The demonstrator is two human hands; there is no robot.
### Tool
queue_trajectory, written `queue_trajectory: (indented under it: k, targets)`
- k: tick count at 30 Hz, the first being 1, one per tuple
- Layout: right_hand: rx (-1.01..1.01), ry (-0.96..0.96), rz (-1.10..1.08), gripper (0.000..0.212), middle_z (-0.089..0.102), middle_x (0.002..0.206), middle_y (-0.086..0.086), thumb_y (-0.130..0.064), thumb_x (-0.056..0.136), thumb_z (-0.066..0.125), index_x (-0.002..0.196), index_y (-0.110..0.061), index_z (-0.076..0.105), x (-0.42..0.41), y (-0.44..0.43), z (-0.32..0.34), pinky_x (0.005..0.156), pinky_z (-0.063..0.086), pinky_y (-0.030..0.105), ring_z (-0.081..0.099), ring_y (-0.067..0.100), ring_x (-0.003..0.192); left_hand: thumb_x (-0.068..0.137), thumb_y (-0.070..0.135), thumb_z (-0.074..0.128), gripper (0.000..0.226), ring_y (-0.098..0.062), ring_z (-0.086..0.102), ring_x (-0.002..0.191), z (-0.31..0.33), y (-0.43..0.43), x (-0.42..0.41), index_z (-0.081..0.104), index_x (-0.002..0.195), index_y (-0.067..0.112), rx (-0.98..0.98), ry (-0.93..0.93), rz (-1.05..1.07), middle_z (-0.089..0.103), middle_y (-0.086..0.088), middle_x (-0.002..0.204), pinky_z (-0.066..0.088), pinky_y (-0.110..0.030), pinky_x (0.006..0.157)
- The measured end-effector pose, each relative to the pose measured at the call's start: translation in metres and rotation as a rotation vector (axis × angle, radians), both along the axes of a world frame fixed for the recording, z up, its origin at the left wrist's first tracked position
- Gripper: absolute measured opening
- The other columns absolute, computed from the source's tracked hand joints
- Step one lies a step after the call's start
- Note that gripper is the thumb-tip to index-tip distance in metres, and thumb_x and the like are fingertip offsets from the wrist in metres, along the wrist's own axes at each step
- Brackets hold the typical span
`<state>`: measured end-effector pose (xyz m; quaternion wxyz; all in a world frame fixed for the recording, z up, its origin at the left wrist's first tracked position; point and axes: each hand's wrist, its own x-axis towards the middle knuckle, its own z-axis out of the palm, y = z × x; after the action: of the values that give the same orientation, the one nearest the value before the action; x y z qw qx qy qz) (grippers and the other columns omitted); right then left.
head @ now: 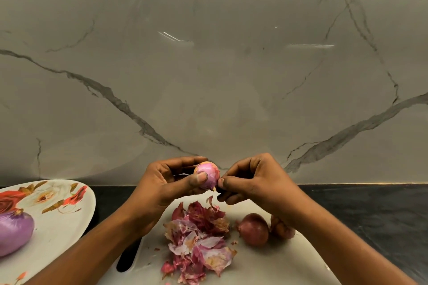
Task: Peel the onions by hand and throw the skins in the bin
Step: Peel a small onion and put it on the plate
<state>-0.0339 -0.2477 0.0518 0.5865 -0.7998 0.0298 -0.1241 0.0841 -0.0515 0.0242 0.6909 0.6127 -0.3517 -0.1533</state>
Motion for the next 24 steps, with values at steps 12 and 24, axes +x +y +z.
queue_trajectory:
  k: [12,24]
  targets:
    - [-0.005,-0.069,-0.057,0.025,0.081,0.086,0.014,-0.017,0.091,0.081,0.113,-0.008,0.075,-0.0025,-0.0022,0.0057,0.076,0.067,0.039,0.08,0.028,0.081,0.081,0.02,0.076,0.049,-0.033,0.075,0.11,0.0001,-0.0014,-0.002,0.071,0.13,0.013,0.003,0.041,-0.052,0.077,-0.008,0.122,0.064,-0.037,0.091]
    - [-0.219,-0.084,0.06,0.03,0.082,0.094,0.005,-0.012,0.094,0.075,0.124,-0.013,0.076,-0.0068,-0.0028,0.0015,0.079,0.067,0.042,0.081,0.022,0.086,0.084,0.022,0.072,0.043,-0.033,0.076,0.104,-0.0007,0.0015,-0.0034,0.075,0.126,0.016,0.051,0.031,-0.118,0.077,-0.009,0.121,0.064,-0.031,0.084]
